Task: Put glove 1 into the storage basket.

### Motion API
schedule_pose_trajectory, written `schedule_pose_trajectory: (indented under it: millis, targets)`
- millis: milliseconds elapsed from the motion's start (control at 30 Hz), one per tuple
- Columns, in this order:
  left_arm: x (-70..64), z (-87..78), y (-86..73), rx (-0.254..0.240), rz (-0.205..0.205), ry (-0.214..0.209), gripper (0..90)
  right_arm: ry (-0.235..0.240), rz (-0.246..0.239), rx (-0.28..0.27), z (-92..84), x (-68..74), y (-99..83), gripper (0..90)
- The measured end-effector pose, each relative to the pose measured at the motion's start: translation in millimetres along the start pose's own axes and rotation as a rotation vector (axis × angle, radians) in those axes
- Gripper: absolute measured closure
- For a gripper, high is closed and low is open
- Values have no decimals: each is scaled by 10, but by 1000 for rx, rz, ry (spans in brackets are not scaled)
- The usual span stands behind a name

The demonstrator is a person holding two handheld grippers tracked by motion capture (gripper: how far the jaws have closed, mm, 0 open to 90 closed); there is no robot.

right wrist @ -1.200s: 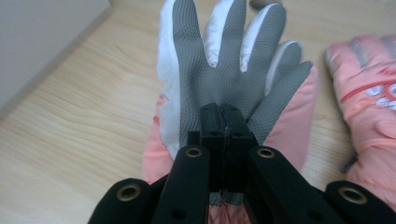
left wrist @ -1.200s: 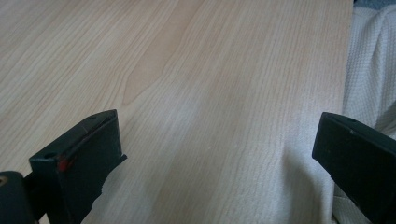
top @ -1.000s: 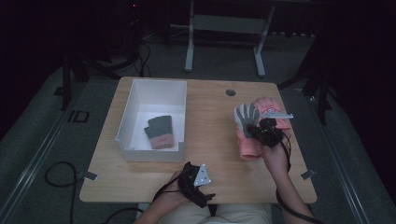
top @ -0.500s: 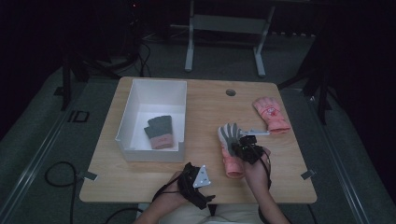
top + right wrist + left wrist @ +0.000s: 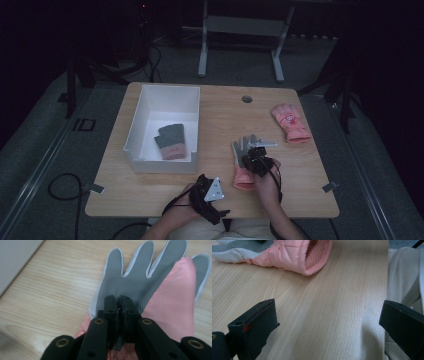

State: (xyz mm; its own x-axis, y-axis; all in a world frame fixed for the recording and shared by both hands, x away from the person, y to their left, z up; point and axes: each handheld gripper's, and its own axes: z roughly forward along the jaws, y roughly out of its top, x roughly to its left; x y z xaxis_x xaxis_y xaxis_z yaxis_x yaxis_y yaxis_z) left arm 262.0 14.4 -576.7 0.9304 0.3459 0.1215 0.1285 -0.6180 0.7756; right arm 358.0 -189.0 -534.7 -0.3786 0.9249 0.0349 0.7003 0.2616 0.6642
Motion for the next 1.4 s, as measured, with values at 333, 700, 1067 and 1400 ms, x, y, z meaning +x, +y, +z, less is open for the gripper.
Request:
schedule_pose_trajectory:
  millis: [333, 700, 1067, 1400]
  targets:
    - [19, -2, -15, -24, -14, -7, 14, -8, -80, -148, -386, -465, 131, 689]
    - [30, -4, -15, -24, -8, -5, 14, -94, -30, -185, -388, -1588, 206, 682]
    - [23, -2, -16, -22, -6, -13, 14, -152, 3, -151, -56, -2122, 611, 630]
    - [37, -6, -25, -30, -15, -16, 14, -168, 17, -123, 240, -2323, 851, 562]
